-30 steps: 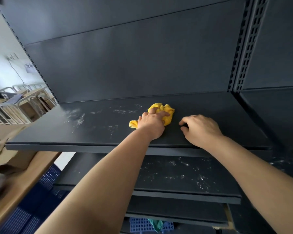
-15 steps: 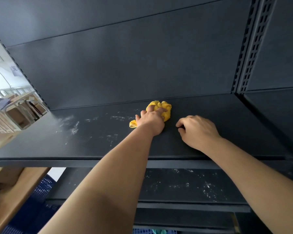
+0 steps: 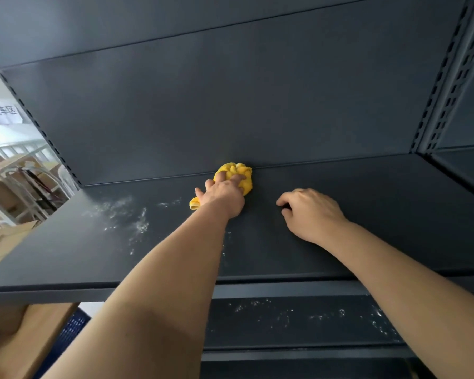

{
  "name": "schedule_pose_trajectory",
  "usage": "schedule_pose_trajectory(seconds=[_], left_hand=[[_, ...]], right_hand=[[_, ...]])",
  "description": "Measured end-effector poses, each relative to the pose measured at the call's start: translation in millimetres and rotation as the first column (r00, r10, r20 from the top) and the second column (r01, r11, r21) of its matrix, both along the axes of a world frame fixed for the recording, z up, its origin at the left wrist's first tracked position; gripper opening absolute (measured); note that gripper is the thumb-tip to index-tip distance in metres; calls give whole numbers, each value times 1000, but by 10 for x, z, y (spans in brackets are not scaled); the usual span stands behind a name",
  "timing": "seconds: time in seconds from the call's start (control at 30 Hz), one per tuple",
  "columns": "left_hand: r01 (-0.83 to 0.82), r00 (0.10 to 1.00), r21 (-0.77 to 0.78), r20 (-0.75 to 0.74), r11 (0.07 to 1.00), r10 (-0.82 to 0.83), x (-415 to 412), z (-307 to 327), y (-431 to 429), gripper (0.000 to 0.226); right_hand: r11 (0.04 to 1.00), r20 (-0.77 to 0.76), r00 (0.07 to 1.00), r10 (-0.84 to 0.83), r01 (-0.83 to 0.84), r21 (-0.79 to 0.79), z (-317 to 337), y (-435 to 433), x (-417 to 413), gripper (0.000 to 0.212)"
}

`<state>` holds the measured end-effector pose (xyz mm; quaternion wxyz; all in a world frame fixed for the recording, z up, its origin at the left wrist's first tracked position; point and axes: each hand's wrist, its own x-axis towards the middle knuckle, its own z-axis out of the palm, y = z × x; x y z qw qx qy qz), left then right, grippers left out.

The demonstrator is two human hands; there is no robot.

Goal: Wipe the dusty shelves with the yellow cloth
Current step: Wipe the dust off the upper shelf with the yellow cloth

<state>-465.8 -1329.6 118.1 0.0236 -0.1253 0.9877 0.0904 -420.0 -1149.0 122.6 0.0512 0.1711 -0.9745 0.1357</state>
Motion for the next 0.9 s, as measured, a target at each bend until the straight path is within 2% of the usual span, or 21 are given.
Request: schedule_pose_trajectory(seconds=[0.27, 0.53, 0.63, 0.77, 0.9], left_hand=[[-49, 998, 11, -48, 999, 50, 95, 2, -802, 53], [-169, 984, -15, -50, 985, 168, 331, 14, -1488, 55], [-197, 980, -35, -47, 980, 195, 453, 28, -1515, 59], [-243, 970, -54, -31, 969, 242, 605, 74, -1385, 61], [-286, 958, -74, -23, 955, 285, 762, 108, -1137, 62]], right_hand=[[999, -15, 999, -43, 43, 33, 9, -604, -80, 35], [993, -15, 996, -85, 86, 76, -115, -891, -59, 42], [996, -3, 996, -89, 89, 24, -126, -820, -29, 42], [997, 105, 992, -64, 69, -45, -78, -674, -1, 46], [999, 107, 994, -39, 40, -12, -2, -472, 137, 45]])
